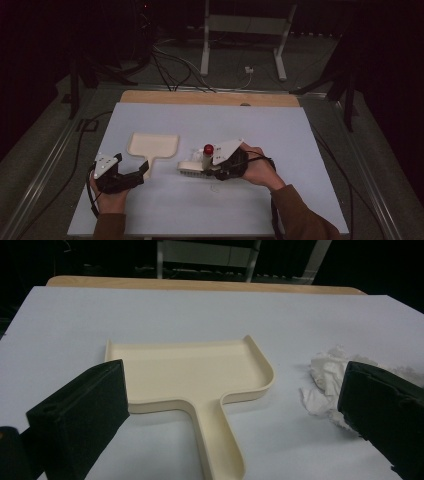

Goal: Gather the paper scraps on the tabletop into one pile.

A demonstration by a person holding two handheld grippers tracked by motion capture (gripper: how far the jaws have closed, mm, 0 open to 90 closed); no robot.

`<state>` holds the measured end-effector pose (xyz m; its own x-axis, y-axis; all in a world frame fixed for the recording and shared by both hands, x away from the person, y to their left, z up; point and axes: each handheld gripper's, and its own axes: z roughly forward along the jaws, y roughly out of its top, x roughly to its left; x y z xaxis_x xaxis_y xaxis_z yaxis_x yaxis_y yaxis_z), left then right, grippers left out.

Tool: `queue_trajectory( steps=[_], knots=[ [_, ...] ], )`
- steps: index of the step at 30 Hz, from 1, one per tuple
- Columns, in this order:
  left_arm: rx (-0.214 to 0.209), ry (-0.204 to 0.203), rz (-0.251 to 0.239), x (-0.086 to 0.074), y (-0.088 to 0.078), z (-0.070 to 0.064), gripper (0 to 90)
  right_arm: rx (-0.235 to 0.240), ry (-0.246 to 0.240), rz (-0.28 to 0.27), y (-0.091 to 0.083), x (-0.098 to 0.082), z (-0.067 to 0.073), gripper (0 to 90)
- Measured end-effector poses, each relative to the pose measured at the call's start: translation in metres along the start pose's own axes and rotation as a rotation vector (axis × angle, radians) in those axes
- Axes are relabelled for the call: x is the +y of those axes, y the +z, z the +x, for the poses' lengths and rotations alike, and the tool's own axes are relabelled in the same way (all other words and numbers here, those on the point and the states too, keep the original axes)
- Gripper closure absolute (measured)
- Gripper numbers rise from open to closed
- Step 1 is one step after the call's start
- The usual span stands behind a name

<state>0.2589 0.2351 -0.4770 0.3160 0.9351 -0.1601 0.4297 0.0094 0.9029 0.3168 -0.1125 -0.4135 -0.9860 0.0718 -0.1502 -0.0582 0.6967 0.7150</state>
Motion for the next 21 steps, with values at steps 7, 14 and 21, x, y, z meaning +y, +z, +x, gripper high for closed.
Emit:
queue_trajectory(
  steps=[7,14,21],
  knots=[
    [0.0,0.0,0.001,0.0,0.0,0.0,0.6,0.099,0.047,-0.017,-0.005,-0.006,0.009,67.2],
    [0.001,0.0,0.002,0.0,0.0,0.0,0.6,0.156,0.02,0.081,0.012,-0.021,0.017,67.3],
    [0.0,-0.001,0.002,0.0,0.0,0.0,0.6,0.022,-0.046,0.095,0.016,-0.018,0.006,67.4]
  ],
)
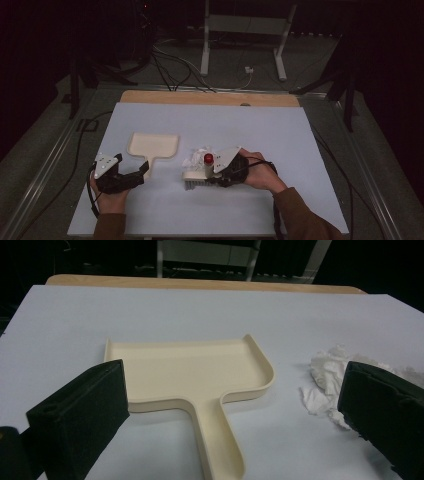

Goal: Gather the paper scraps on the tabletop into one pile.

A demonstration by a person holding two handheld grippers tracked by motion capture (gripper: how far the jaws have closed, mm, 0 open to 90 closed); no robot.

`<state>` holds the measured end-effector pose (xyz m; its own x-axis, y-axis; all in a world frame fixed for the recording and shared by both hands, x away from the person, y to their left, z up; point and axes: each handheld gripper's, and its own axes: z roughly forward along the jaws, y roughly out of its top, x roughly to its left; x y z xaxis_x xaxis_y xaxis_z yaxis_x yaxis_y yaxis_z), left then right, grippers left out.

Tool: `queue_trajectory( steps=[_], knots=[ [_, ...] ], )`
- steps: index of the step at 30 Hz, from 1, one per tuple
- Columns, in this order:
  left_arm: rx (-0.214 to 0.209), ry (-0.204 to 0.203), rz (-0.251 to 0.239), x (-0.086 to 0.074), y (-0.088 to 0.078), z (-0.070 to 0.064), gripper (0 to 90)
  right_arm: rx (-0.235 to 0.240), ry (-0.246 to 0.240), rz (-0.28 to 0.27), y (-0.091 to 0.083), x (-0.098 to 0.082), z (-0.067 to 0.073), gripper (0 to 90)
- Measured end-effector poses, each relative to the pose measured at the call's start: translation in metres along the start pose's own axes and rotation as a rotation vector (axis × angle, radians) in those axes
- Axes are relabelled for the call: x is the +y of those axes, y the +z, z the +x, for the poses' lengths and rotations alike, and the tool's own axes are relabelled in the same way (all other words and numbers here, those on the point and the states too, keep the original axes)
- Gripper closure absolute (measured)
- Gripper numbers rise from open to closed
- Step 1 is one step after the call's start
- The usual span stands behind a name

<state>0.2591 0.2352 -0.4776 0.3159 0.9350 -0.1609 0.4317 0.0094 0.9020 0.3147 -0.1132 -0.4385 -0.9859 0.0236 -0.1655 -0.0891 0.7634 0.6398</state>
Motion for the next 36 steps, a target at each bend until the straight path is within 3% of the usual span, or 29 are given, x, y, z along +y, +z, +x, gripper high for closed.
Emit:
queue_trajectory(
  steps=[4,7,13,19,21,25,29,32,36],
  knots=[
    [0.001,-0.002,-0.001,0.0,-0.001,0.001,0.6,-0.049,-0.04,-0.012,0.002,0.0,-0.006,67.3],
    [0.001,0.0,-0.002,0.0,-0.001,0.001,0.6,-0.066,-0.033,-0.014,0.003,-0.001,-0.008,67.3],
    [0.0,-0.001,0.0,0.0,0.0,0.001,0.6,-0.029,-0.011,-0.072,-0.011,0.001,-0.004,67.3],
    [0.0,0.002,0.001,0.0,0.0,-0.001,0.6,-0.043,-0.011,-0.104,-0.025,0.003,0.0,67.3],
    [-0.001,0.0,0.001,0.0,0.0,0.0,0.6,-0.024,0.001,-0.115,-0.027,0.002,0.001,67.3],
    [-0.002,0.001,0.002,0.0,0.0,0.0,0.6,0.067,0.015,-0.12,-0.023,-0.002,0.005,67.3],
    [-0.002,0.002,0.002,0.0,0.0,0.0,0.6,0.113,0.001,-0.055,-0.011,-0.007,0.009,67.3],
    [-0.001,0.001,0.001,0.0,0.0,0.0,0.6,0.098,-0.004,-0.031,-0.006,-0.008,0.005,67.3],
    [-0.002,0.001,0.002,0.0,0.0,0.0,0.6,-0.002,-0.034,-0.003,-0.003,-0.004,-0.001,67.4]
  ],
)
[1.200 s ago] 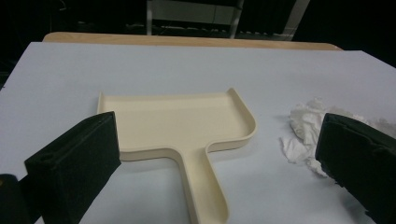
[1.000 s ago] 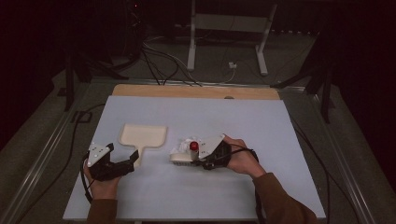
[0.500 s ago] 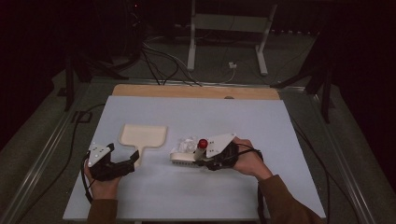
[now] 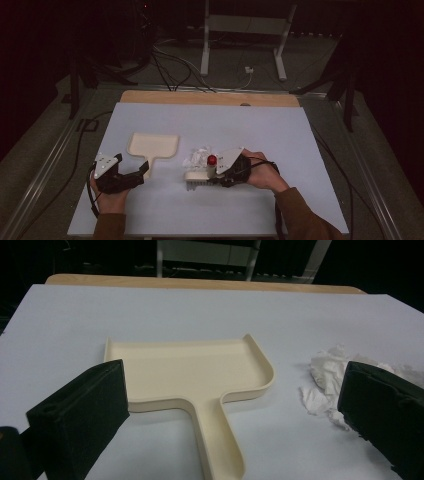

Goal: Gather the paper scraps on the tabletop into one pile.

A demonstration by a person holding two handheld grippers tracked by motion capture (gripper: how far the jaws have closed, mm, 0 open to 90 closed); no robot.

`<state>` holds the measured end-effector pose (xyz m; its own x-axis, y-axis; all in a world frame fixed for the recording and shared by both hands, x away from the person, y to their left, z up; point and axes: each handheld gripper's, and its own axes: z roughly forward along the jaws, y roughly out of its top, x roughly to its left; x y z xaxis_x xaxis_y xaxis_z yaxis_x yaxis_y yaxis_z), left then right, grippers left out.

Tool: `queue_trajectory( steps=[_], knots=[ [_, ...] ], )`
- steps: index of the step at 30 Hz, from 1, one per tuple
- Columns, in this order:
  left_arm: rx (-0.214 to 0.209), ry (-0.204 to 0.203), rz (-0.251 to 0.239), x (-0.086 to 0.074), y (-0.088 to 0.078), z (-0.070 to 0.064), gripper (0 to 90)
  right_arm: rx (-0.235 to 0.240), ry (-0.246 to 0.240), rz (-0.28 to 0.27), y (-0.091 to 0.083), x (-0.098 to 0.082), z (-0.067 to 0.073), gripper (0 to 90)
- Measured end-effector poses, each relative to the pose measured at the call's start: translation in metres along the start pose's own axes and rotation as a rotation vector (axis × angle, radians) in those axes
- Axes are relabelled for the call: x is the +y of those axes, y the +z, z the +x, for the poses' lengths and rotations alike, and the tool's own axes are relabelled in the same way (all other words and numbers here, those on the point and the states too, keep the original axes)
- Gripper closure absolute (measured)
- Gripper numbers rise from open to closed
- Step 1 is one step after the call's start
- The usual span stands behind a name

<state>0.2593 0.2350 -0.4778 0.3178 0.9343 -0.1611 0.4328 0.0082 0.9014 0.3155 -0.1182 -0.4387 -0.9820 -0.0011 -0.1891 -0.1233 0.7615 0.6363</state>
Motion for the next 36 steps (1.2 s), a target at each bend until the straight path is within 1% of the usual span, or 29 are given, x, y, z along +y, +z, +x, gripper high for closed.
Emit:
queue_trajectory(
  steps=[3,4,9,11,15,19,22,24,28,30,32,34,36],
  knots=[
    [0.0,-0.002,-0.002,0.0,-0.001,0.0,0.6,-0.05,-0.026,0.0,0.002,0.002,-0.005,67.4],
    [0.001,-0.002,-0.002,0.0,-0.001,0.001,0.6,-0.058,-0.033,-0.004,0.002,0.001,-0.006,67.4],
    [0.0,-0.003,-0.002,0.0,-0.001,0.001,0.6,-0.079,-0.037,-0.021,0.002,0.001,-0.009,67.4],
    [-0.001,-0.002,-0.002,0.0,-0.001,0.001,0.6,-0.07,-0.03,-0.03,0.001,0.001,-0.008,67.4],
    [-0.001,-0.003,-0.001,0.0,-0.001,0.001,0.6,-0.034,-0.018,-0.057,-0.005,0.0,-0.007,67.2],
    [-0.002,-0.002,-0.001,0.0,0.0,0.0,0.6,-0.024,0.008,-0.09,-0.012,0.0,-0.006,67.2],
    [-0.002,-0.002,0.0,0.0,0.0,0.0,0.6,-0.026,0.049,-0.127,-0.018,0.0,-0.009,67.2],
    [-0.001,-0.003,-0.001,0.0,0.0,0.001,0.6,-0.04,0.08,-0.161,-0.022,-0.001,-0.011,67.3],
    [-0.001,-0.004,-0.001,0.0,0.0,0.001,0.6,-0.114,0.15,-0.234,-0.033,-0.004,-0.017,67.2],
    [-0.001,-0.002,-0.001,0.0,0.0,0.001,0.6,-0.156,0.203,-0.256,-0.04,-0.006,-0.022,67.2],
    [-0.001,0.0,0.0,0.0,0.0,0.001,0.6,-0.204,0.262,-0.261,-0.045,-0.009,-0.028,67.3],
    [-0.001,0.0,0.002,0.0,0.0,0.001,0.6,-0.26,0.312,-0.246,-0.05,-0.014,-0.034,67.3],
    [0.0,-0.001,0.001,0.0,0.0,0.001,0.6,-0.299,0.358,-0.225,-0.054,-0.02,-0.039,67.3]
  ],
)
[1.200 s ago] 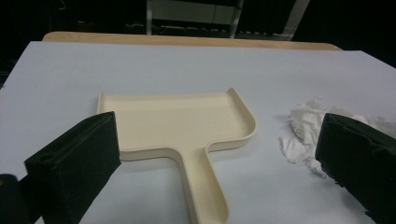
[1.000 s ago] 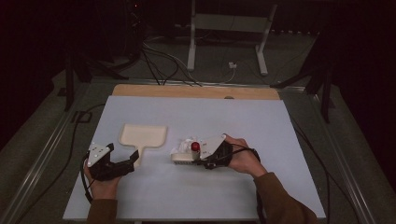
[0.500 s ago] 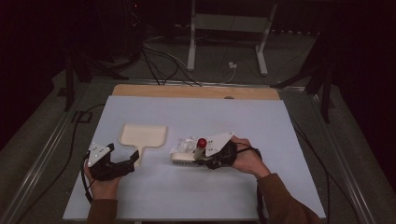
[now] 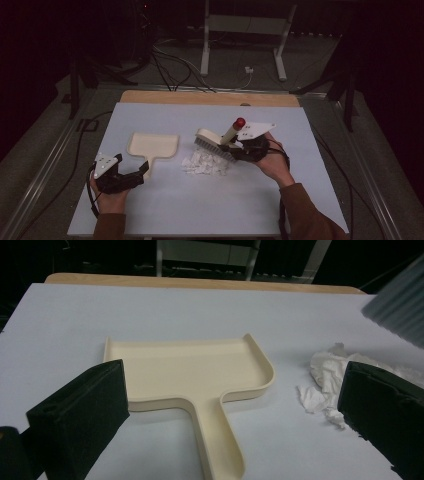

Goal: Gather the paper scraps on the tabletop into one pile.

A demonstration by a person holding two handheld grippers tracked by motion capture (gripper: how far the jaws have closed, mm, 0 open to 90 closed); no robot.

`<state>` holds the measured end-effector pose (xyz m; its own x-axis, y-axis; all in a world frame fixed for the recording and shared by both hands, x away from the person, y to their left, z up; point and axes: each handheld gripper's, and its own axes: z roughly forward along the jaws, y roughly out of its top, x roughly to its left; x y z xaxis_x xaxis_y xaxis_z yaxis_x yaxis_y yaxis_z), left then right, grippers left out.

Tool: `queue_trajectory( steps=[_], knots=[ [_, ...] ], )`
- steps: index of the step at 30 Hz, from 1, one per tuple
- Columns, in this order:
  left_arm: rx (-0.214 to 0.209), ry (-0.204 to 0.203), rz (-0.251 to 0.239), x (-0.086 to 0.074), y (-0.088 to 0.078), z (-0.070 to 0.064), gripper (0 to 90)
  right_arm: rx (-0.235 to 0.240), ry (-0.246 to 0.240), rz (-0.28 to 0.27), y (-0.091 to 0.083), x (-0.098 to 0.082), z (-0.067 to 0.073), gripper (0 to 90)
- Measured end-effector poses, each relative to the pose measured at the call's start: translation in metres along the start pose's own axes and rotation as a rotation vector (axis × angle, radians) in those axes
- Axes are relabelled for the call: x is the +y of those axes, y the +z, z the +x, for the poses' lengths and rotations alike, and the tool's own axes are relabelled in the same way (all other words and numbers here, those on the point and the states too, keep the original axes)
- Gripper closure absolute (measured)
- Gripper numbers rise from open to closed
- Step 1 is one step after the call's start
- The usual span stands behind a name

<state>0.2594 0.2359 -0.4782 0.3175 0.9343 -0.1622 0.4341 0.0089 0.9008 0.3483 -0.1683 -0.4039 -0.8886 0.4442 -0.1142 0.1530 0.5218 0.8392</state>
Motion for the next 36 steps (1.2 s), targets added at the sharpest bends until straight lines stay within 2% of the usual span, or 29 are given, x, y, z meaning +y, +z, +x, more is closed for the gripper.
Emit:
queue_trajectory(
  steps=[5,10,14,19,21,28,33,36],
  knots=[
    [0.0,-0.002,0.004,-0.001,0.0,0.0,0.6,-0.086,0.11,0.061,-0.005,-0.01,-0.016,67.2],
    [0.0,-0.006,0.006,-0.002,0.001,0.001,0.6,-0.181,0.168,0.167,-0.005,-0.024,-0.029,67.2],
    [-0.001,-0.006,0.009,-0.002,0.001,0.001,0.6,-0.203,0.249,0.218,-0.007,-0.034,-0.038,67.3],
    [0.003,-0.009,0.006,-0.002,0.0,0.002,0.6,-0.233,0.288,0.301,-0.008,-0.047,-0.048,67.2],
    [0.004,-0.007,0.006,-0.002,0.0,0.002,0.6,-0.229,0.308,0.326,-0.008,-0.052,-0.05,67.1],
    [0.0,-0.004,0.014,-0.002,0.003,0.0,0.6,-0.235,0.328,0.326,-0.01,-0.056,-0.054,66.9],
    [0.003,-0.007,0.01,-0.002,0.002,0.001,0.6,-0.23,0.32,0.319,-0.006,-0.055,-0.054,66.1],
    [0.005,-0.006,0.01,-0.002,0.001,0.002,0.6,-0.235,0.309,0.306,-0.001,-0.054,-0.053,61.8]
  ],
)
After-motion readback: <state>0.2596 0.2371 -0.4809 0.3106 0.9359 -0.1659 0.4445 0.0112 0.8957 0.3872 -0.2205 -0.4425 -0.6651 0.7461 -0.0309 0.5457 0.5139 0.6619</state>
